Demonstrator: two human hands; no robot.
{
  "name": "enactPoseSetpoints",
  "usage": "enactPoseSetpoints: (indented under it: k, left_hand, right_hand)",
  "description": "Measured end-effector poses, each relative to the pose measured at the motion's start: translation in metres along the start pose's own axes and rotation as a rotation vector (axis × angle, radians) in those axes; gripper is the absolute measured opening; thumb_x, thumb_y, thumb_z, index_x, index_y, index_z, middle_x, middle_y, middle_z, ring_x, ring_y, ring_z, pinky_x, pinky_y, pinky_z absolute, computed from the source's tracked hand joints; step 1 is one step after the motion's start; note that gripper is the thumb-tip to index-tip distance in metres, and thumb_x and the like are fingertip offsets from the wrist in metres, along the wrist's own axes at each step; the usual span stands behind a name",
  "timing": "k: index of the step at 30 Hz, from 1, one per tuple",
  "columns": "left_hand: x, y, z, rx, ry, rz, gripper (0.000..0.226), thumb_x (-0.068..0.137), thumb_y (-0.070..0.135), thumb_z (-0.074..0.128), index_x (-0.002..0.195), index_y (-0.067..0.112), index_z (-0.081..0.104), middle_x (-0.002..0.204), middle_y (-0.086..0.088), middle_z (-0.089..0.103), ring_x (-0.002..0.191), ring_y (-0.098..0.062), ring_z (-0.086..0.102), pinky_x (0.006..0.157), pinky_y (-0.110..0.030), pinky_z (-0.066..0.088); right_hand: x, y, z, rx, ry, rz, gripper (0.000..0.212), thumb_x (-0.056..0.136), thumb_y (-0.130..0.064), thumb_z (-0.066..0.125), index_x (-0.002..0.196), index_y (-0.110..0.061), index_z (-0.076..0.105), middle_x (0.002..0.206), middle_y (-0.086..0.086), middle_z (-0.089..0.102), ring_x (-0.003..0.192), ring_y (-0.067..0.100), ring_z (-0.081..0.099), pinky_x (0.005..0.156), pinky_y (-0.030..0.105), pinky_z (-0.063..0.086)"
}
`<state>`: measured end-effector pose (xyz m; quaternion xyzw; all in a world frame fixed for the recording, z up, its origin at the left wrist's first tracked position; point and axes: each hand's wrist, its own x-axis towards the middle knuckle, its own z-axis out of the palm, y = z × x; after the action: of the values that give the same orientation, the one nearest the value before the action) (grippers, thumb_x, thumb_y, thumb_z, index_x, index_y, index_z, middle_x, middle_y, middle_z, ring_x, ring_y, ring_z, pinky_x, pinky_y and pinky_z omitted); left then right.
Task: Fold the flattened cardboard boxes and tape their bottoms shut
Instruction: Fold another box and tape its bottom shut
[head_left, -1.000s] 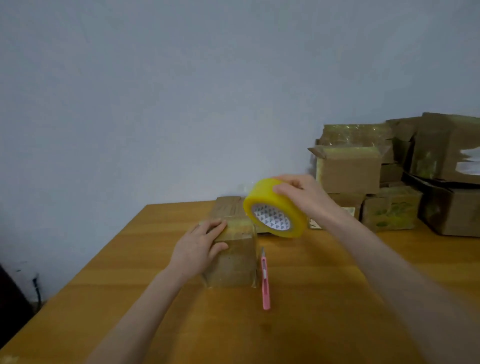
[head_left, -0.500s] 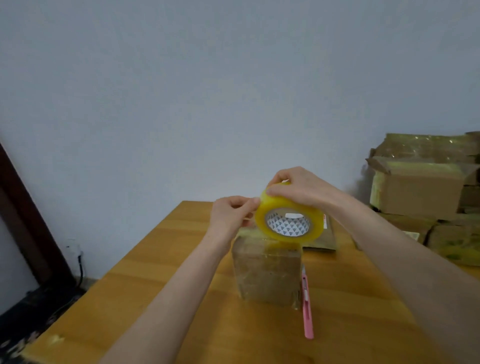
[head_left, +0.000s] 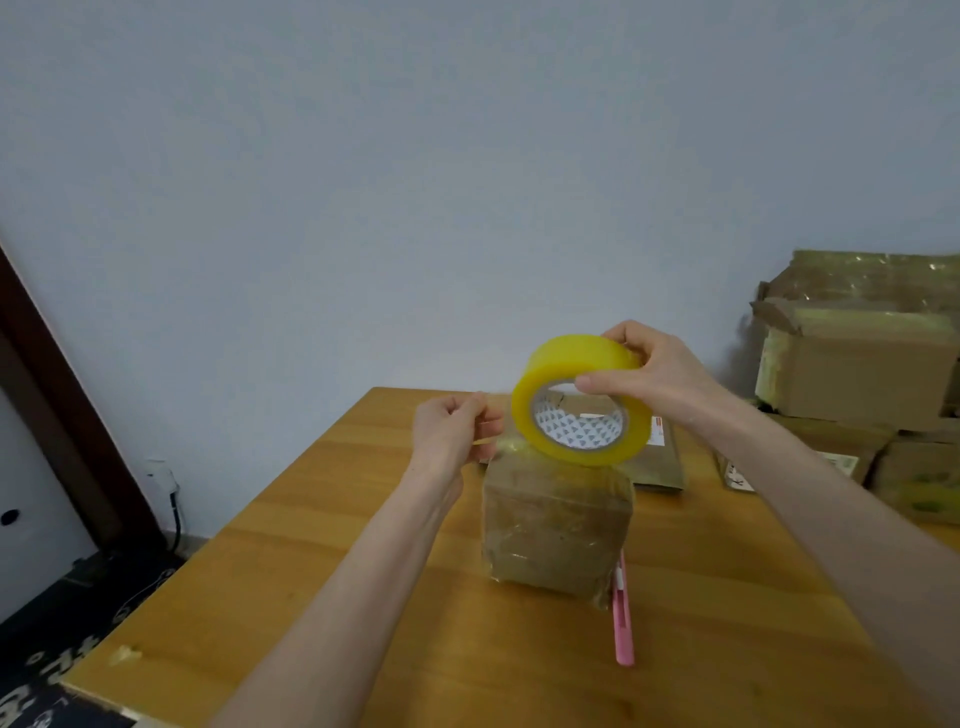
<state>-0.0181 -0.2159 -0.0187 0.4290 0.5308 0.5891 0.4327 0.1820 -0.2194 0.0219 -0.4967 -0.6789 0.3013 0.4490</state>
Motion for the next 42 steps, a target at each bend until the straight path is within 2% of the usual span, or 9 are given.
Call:
enactPoseSetpoints:
  k: [3,6,13,19,27,31,35,38,42]
  left_hand:
    - [0.014,-0.015,-0.029,-0.131,0.152,-0.115,0.014,0.097,0.006,0.039,0.097,0.000,0.052,0.069,-0.009,0.057,0.052,-0.012,0.056,0.037,-0.018,0.042]
    - [0.022,-0.034,-0.071,-0.195,0.249,-0.199,0.010,0.095,0.002,0.038,0.091,0.002,0.048,0.069,-0.009,0.051,0.056,-0.017,0.051,0.038,-0.019,0.044]
    - [-0.004,-0.013,-0.039,-0.225,-0.073,-0.019,0.019,0.096,0.021,0.054,0.078,0.013,0.050,0.060,0.000,0.048,0.048,-0.010,0.040,0.041,-0.019,0.033]
    - [-0.010,0.013,-0.017,-0.521,-0.346,-0.210,0.021,0.092,0.026,0.056,0.075,0.014,0.051,0.059,0.002,0.051,0.040,-0.004,0.040,0.030,-0.012,0.030]
    - [-0.011,-0.002,-0.010,-0.503,-0.387,-0.267,0.017,0.093,0.024,0.056,0.079,0.014,0.052,0.062,0.002,0.051,0.043,-0.006,0.047,0.035,-0.014,0.039]
    - [-0.017,-0.001,0.006,-0.492,-0.443,-0.279,0.020,0.094,0.024,0.053,0.076,0.014,0.053,0.059,0.003,0.050,0.041,-0.006,0.046,0.035,-0.013,0.037]
    - [-0.022,0.000,0.021,-0.529,-0.552,-0.303,0.021,0.091,0.027,0.053,0.072,0.017,0.050,0.057,0.004,0.047,0.041,-0.006,0.045,0.036,-0.012,0.036]
    - [-0.028,-0.002,0.032,-0.604,-0.630,-0.358,0.019,0.087,0.028,0.055,0.072,0.018,0.048,0.057,0.005,0.042,0.040,-0.005,0.042,0.035,-0.011,0.034]
    - [-0.038,-0.004,0.044,-0.647,-0.673,-0.401,0.017,0.084,0.024,0.055,0.071,0.016,0.049,0.054,0.005,0.040,0.038,-0.006,0.041,0.032,-0.013,0.033]
  right_hand:
    - [0.003,0.001,-0.011,-0.131,0.087,-0.002,0.034,0.066,-0.039,0.080,0.089,-0.021,0.063,0.087,0.000,0.066,0.077,0.013,0.061,0.066,0.029,0.049]
    - [0.000,0.004,-0.037,-0.133,0.194,0.025,0.033,0.068,-0.038,0.079,0.089,-0.018,0.065,0.086,0.003,0.066,0.074,0.012,0.057,0.062,0.026,0.043]
    - [-0.002,0.004,-0.015,0.056,0.175,0.020,0.032,0.069,-0.034,0.079,0.092,-0.016,0.065,0.079,-0.001,0.064,0.069,0.011,0.057,0.064,0.024,0.045]
    - [-0.004,0.006,-0.005,0.227,0.211,0.041,0.031,0.073,-0.030,0.077,0.096,-0.013,0.064,0.082,-0.001,0.062,0.073,0.012,0.056,0.070,0.027,0.046]
    - [-0.017,0.026,-0.009,0.196,0.298,0.037,0.040,0.074,-0.023,0.078,0.105,-0.019,0.053,0.089,-0.007,0.059,0.076,0.007,0.056,0.061,0.022,0.042]
    - [-0.025,0.047,-0.014,0.229,0.468,0.069,0.048,0.070,-0.027,0.080,0.108,-0.020,0.052,0.095,-0.005,0.058,0.086,0.014,0.057,0.066,0.026,0.045]
    - [-0.041,0.071,-0.028,-0.202,0.527,0.081,0.058,0.066,-0.037,0.082,0.109,-0.021,0.048,0.100,-0.004,0.052,0.093,0.016,0.049,0.073,0.032,0.040]
    - [-0.064,0.102,-0.028,-0.620,0.408,0.113,0.052,0.074,-0.052,0.071,0.111,-0.024,0.049,0.100,-0.006,0.050,0.097,0.016,0.050,0.076,0.030,0.038]
    - [-0.092,0.142,-0.017,-0.832,0.230,0.085,0.043,0.081,-0.050,0.062,0.115,-0.026,0.050,0.105,-0.011,0.049,0.103,0.011,0.047,0.085,0.024,0.038]
